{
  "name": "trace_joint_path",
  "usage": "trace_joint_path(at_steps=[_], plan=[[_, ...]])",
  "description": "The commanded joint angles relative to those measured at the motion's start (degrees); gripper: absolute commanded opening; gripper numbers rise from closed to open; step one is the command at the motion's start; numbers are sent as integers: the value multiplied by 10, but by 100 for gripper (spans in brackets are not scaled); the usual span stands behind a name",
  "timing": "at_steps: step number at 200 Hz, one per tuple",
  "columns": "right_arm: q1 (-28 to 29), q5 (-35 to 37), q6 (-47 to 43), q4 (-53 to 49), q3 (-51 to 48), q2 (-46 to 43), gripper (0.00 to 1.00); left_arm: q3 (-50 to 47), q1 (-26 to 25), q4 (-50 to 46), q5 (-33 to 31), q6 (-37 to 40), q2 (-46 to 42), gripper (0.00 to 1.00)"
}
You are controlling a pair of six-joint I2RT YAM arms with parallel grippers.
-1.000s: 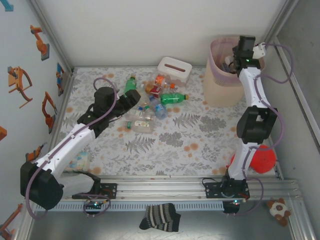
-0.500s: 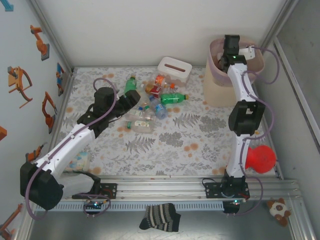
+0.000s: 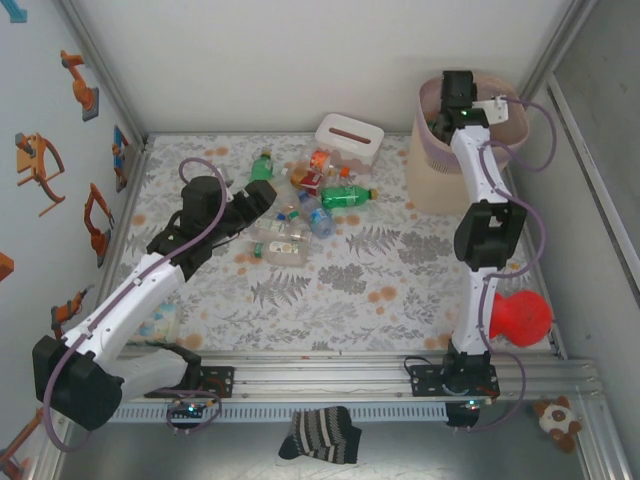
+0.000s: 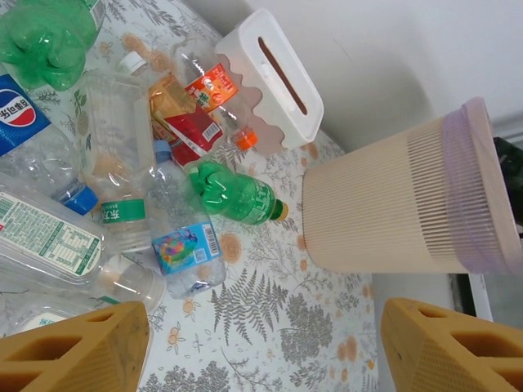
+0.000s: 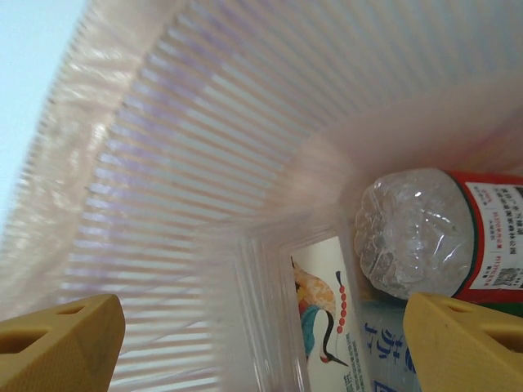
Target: Put the plastic bottles in the bin
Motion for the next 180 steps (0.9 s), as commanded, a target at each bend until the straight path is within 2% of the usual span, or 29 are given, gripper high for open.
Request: trace_joint_path(at_steps=[1, 45, 77, 92, 110, 134, 159, 180], plan=[[4, 54, 16, -16, -1, -61, 88, 9, 2, -11, -6, 11, -9, 75], [3, 60, 1, -14, -51, -133, 87, 11, 4, -19, -12, 23, -11, 76], [4, 30, -73, 2, -78, -177, 85, 17, 6, -24, -9, 34, -3, 76], [4, 2, -142, 13, -94, -196, 84, 24, 6, -32, -9, 44, 6, 76], [4, -50, -249, 55, -127, -227, 82, 35, 7, -43, -7, 60, 18, 76], [4, -155, -393, 102, -178, -270, 79, 61, 9, -84, -19, 98, 38, 76], [5, -312, -522, 104, -212, -308, 76, 88, 9, -128, -28, 148, 62, 76], [6, -421, -582, 93, -240, -331, 74, 119, 10, -174, -29, 210, 86, 76]])
